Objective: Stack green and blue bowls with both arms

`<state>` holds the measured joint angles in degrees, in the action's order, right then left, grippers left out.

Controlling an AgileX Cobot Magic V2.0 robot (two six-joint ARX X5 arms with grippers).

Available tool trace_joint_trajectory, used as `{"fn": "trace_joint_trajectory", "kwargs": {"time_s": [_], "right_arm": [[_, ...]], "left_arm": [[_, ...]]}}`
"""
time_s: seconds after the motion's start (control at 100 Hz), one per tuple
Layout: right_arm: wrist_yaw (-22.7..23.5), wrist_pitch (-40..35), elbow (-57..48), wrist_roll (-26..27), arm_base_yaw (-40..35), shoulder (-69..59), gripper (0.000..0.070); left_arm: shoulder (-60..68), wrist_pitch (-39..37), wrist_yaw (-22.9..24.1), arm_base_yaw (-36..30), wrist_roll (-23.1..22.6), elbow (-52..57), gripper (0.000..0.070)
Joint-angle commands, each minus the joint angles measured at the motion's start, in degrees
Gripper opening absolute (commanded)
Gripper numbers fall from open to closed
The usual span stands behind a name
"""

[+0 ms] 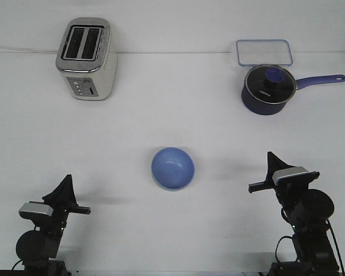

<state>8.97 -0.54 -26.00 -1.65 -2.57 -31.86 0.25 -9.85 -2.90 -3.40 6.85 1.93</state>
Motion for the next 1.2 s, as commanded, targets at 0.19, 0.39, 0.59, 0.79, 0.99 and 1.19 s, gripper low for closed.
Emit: {"fn": "trace_joint_trajectory", "kwargs": {"time_s": [0.19, 0.39, 0.59, 0.79, 0.99, 1.19], "right_arm": [[-6.5, 0.5, 0.0, 0.5, 0.0, 7.2, 0.0004], [-9.4, 0.5, 4.3, 0.6, 0.3, 13.8, 0.0004], [-9.4, 0.5, 11.2, 0.6, 2.1, 22.1, 0.0004], [-9.4, 0.5, 17.2, 1.7, 3.2, 30.5, 0.0004], [-9.2, 1.4, 21.3, 2.3, 3.3, 31.8, 0.0004], [-9.2, 1.4, 23.1, 2.3, 3.3, 31.8, 0.0004]], "left_arm": [[-0.1, -0.6, 0.2, 0.1, -0.1, -1.1, 0.0010], [-0.1, -0.6, 0.2, 0.1, -0.1, -1.1, 0.0010], [-0.1, -0.6, 0.2, 0.1, -0.1, -1.1, 0.0010], [-0.1, -0.6, 0.2, 0.1, -0.1, -1.1, 0.0010], [-0.1, -0.6, 0.2, 0.1, -0.1, -1.1, 0.0010], [-0.1, -0.5, 0.2, 0.1, -0.1, -1.1, 0.0010]]}}
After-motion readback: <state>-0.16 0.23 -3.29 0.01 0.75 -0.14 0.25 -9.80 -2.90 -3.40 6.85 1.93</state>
